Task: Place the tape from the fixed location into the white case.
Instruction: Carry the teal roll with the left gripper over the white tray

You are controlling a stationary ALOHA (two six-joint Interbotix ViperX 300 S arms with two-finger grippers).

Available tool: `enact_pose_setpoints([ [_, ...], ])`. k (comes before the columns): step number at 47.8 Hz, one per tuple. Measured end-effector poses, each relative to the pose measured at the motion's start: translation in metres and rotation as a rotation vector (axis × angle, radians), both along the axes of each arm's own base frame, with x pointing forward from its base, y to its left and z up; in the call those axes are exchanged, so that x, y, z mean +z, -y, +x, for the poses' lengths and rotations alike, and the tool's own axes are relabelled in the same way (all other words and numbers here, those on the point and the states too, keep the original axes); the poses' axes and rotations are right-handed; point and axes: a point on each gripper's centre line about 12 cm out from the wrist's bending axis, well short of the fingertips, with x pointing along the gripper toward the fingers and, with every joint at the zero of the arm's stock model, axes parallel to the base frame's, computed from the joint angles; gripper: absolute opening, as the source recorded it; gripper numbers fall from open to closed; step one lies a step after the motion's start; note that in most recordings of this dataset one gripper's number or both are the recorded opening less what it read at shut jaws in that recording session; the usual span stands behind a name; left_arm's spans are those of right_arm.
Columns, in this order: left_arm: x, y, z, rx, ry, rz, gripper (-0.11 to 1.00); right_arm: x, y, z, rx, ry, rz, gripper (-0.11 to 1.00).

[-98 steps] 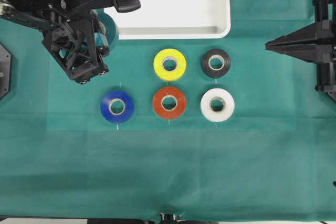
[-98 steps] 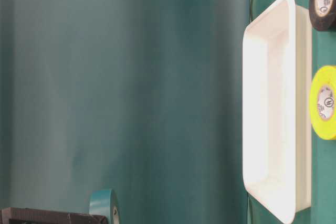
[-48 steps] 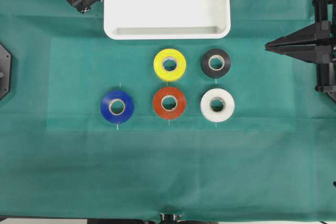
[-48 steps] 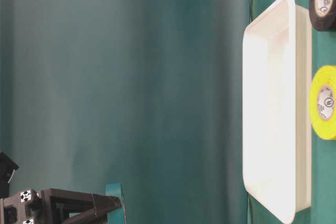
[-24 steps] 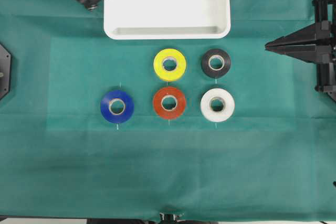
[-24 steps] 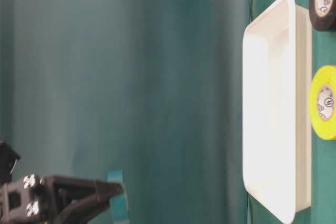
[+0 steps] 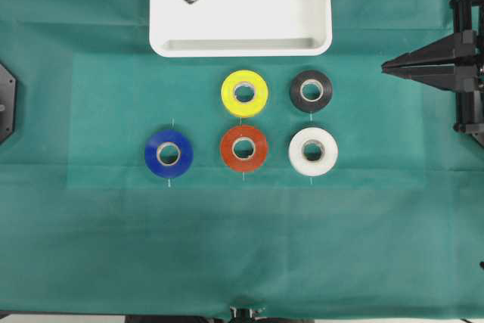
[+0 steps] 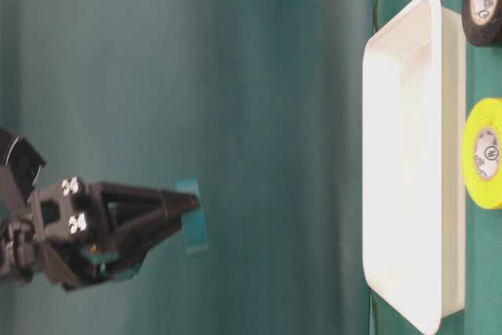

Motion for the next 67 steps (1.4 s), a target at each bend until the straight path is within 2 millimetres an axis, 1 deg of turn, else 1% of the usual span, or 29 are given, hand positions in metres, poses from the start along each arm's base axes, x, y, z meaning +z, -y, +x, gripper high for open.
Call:
enact_pose_setpoints([
  [8, 0.003, -0.005, 0.018, -0.018, 0.018, 0.014, 0.22, 0.000, 0.000, 0.000, -0.001, 0.000, -0.002, 0.00],
  [17, 0.002, -0.008, 0.029, -0.042, 0.020, 0.026, 0.22, 0.000, 0.000, 0.000, 0.000, -0.003, -0.002, 0.00],
  [67, 0.001, -0.006, 0.031, -0.049, 0.018, 0.026, 0.22, 0.000, 0.000, 0.000, 0.001, -0.008, -0.005, 0.00],
])
